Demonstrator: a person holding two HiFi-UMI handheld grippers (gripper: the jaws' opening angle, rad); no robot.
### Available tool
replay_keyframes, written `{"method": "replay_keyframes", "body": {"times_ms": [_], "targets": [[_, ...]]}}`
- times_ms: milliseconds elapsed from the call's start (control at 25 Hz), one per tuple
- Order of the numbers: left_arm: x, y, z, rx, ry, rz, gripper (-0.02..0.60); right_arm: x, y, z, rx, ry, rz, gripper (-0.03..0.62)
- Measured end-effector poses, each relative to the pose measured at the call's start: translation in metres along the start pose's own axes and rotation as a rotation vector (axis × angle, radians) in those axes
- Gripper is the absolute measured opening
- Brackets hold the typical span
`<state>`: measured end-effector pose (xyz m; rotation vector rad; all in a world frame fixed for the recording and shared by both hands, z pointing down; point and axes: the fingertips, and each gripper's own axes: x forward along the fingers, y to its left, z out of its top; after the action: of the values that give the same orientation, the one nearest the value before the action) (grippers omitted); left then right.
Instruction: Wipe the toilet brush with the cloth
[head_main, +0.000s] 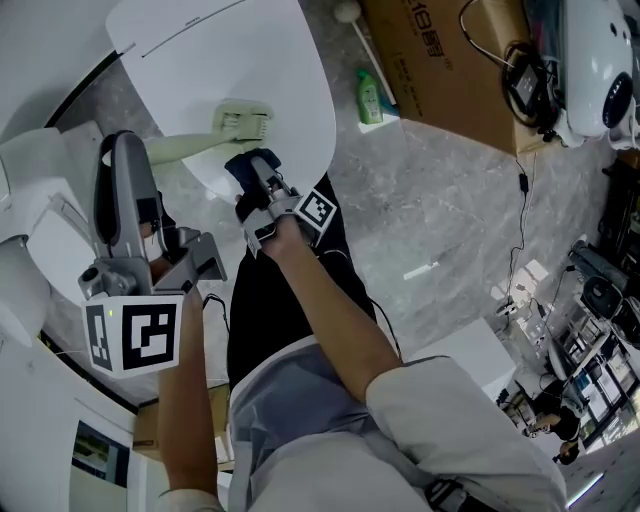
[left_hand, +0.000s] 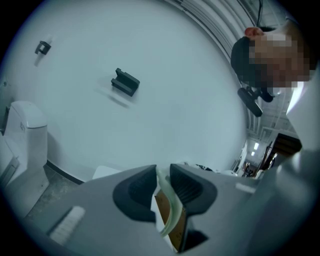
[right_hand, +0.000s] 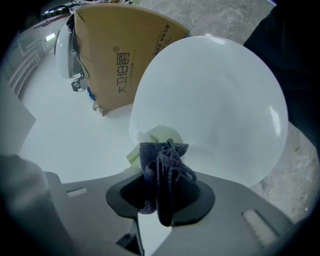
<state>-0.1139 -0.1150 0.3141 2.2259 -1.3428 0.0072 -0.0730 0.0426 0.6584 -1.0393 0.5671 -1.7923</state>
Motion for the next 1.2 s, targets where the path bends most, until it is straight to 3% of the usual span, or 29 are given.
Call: {"method": "replay_keyframes", "body": {"times_ms": [200,360,520,960,1200], "targets": [[-0.001,0.000,0.001,0.002,-0.001,0.000,0.000,-0.003,0.009,-0.007,-0.036,0.044,-0.007,0.103],[-0.001,0.000,0.001,0.003,0.001,-0.002,0.000,-0.004,0.015,-0.011,-0.184,0.120,-0.069,0.103],[-0.001,0.000,0.002,0.001,0.003,-0.003,0.000,-0.001,0.027,-0.017,-0.298,0.205,-0.057,0.103],[0.003,-0.001,0.003,0.001,-0.005,-0.014,0.000,-0.002,0.046,-0.023,-0.735,0.474,-0.160,0.104],[0.004,-0.001,0.004,-0.001,-0.005,-0.009,0.000,-0.003,0.060,-0.032,-0.915,0.568,-0.178,0.104]]}}
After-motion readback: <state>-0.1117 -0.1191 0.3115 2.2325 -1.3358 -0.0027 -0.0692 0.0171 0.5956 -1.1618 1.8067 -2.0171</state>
